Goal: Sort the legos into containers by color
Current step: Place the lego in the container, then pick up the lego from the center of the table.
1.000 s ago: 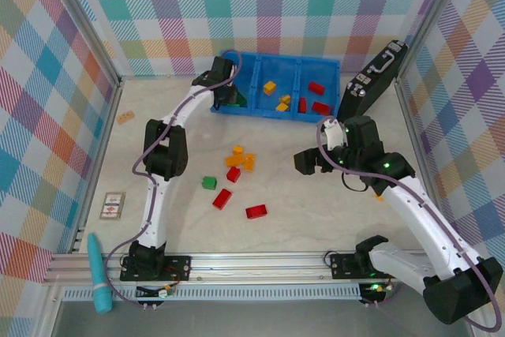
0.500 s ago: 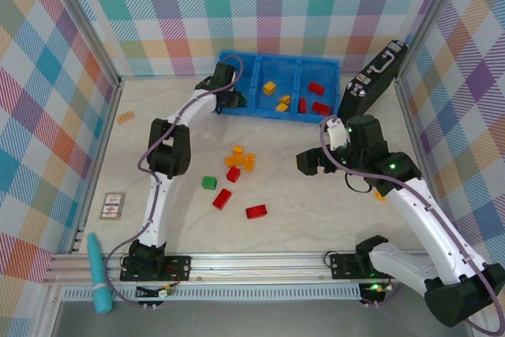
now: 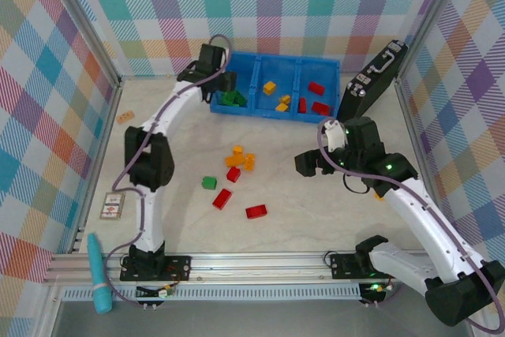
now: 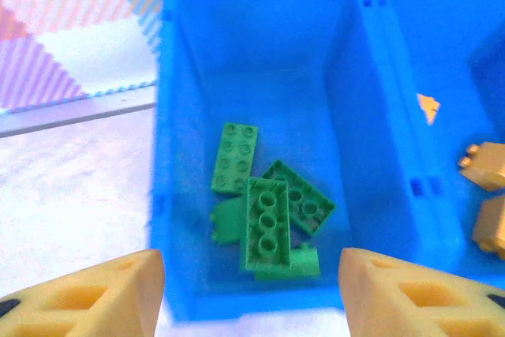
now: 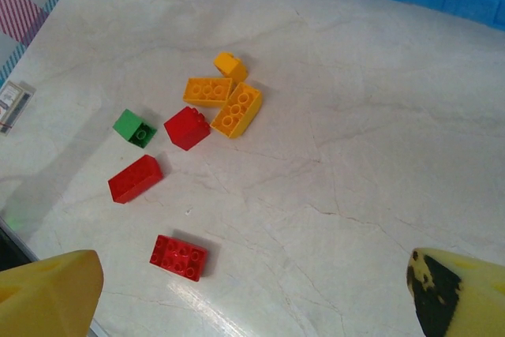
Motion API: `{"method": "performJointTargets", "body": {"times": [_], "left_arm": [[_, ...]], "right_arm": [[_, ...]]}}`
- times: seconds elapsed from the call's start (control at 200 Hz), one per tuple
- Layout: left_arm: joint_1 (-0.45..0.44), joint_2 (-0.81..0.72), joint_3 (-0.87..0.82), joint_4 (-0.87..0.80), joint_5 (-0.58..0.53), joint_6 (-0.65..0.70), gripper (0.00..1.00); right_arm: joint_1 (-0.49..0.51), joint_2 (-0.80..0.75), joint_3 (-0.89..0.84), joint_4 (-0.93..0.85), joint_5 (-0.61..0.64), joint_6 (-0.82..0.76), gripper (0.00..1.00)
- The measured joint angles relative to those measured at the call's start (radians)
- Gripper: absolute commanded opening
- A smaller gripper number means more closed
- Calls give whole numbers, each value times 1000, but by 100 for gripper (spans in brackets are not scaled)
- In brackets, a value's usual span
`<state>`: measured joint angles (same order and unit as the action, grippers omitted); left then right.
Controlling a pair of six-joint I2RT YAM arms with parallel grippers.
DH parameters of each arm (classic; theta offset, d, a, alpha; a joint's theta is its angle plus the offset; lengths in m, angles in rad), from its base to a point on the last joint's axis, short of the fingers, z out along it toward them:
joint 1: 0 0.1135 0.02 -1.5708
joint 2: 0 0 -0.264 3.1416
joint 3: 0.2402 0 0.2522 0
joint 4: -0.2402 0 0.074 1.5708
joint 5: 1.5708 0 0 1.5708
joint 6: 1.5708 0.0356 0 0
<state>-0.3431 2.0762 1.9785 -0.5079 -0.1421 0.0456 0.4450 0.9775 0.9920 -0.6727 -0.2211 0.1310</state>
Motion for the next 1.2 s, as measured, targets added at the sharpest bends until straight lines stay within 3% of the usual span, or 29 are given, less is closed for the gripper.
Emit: {"method": "performJointTargets", "body": {"times": [0.25, 0.455, 0.805, 1.2], "left_arm": [[-44, -486, -468, -43, -41, -65, 64], [-72, -672, -701, -175, -32, -155, 68], [-146, -734, -953, -217, -11, -249, 73], [-215, -598, -1065, -79, 2, -304, 75]], "right_arm": [[0, 48, -10, 51, -30, -43, 99], [0, 100, -1, 60, -64, -66, 99], [0, 97, -1, 55, -67, -62, 100], [0, 97, 0, 51, -64, -61, 100]]}}
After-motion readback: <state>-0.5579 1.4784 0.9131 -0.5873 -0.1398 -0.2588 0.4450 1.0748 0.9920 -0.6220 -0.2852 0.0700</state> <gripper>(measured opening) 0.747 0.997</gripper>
